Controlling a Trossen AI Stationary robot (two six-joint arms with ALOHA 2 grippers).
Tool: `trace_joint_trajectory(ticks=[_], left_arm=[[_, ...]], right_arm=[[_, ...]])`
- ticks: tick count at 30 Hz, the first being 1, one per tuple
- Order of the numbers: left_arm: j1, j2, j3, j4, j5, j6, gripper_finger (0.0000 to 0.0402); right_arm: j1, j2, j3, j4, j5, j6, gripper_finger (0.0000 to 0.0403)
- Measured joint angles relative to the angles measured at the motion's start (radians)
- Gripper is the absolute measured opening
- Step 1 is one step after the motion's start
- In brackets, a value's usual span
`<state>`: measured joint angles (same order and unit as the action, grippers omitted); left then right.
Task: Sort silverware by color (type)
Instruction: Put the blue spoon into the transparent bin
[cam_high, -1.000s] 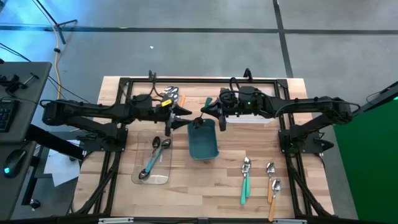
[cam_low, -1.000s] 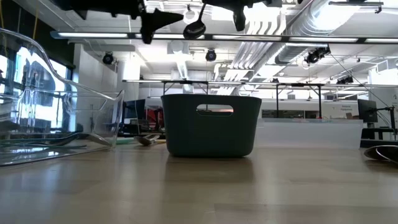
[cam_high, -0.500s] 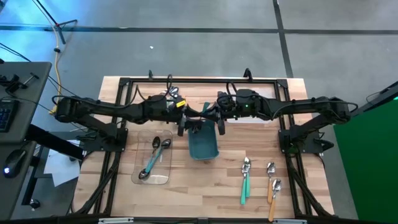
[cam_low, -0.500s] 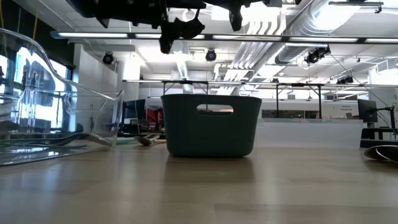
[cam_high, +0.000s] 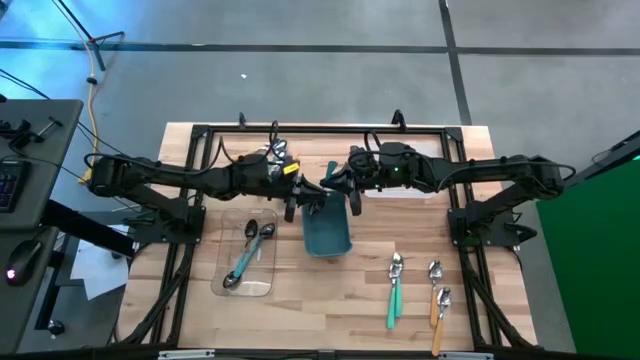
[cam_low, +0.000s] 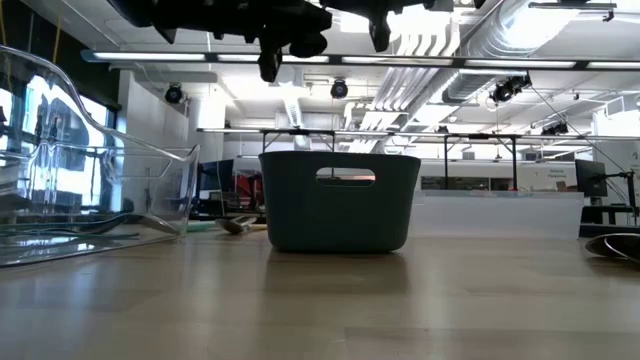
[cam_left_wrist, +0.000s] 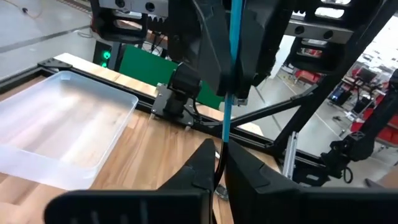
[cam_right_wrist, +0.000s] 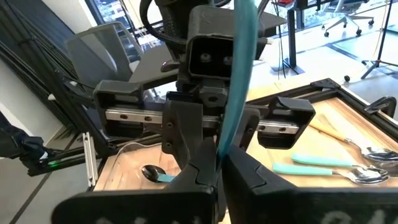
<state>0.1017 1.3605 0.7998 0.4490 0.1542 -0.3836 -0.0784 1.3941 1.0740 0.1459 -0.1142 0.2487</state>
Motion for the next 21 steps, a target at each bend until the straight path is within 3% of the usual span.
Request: trace_joint_trajectory(ticks=[15, 21], left_arm=[[0.001, 0.0, 0.0, -0.001, -0.012, 0.035, 0.0002], [0.012, -0.007, -0.001, 0.017, -0.037, 0.053, 0.0]], right_arm=[[0.0, 0.0, 0.0, -0.001, 0.009, 0.005, 0.0002], [0.001, -0.015, 0.0, -0.031, 0.085, 0.005, 0.0052]])
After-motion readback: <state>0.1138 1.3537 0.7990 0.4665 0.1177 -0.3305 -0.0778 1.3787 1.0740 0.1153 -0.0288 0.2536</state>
